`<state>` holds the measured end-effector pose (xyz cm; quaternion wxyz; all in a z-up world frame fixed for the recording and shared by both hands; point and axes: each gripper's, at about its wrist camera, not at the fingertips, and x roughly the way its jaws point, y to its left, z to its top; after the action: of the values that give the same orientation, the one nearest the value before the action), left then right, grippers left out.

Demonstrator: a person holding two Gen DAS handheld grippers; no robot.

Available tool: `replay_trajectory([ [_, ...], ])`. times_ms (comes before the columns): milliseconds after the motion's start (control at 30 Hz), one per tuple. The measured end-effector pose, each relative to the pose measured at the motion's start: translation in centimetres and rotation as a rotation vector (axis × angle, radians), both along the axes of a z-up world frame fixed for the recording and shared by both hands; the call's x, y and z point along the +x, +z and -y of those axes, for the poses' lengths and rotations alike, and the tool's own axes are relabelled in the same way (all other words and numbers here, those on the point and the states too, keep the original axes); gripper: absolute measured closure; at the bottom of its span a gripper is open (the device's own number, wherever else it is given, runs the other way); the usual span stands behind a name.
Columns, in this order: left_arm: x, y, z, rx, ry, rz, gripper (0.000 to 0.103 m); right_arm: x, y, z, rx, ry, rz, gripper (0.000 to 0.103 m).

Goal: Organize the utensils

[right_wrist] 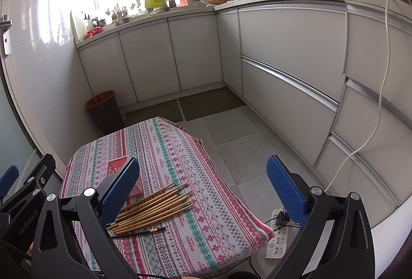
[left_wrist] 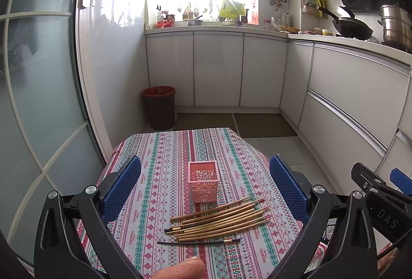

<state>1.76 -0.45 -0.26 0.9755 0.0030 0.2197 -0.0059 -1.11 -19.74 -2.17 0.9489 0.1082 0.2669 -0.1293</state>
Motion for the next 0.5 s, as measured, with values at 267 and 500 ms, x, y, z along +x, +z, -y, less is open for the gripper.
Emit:
replay_trajectory([
  [267, -0.03, -0.09, -0.01, 0.002, 0.001, 0.002, 0.007, -0.11, 0.00, 0.05, -0.001, -0.001, 0.003, 0.007],
  [500, -0.01, -0.12, -0.05, 0.003, 0.004, 0.000, 0.007, -0.11, -0.01, 0.05, -0.002, -0.001, 0.001, 0.007],
])
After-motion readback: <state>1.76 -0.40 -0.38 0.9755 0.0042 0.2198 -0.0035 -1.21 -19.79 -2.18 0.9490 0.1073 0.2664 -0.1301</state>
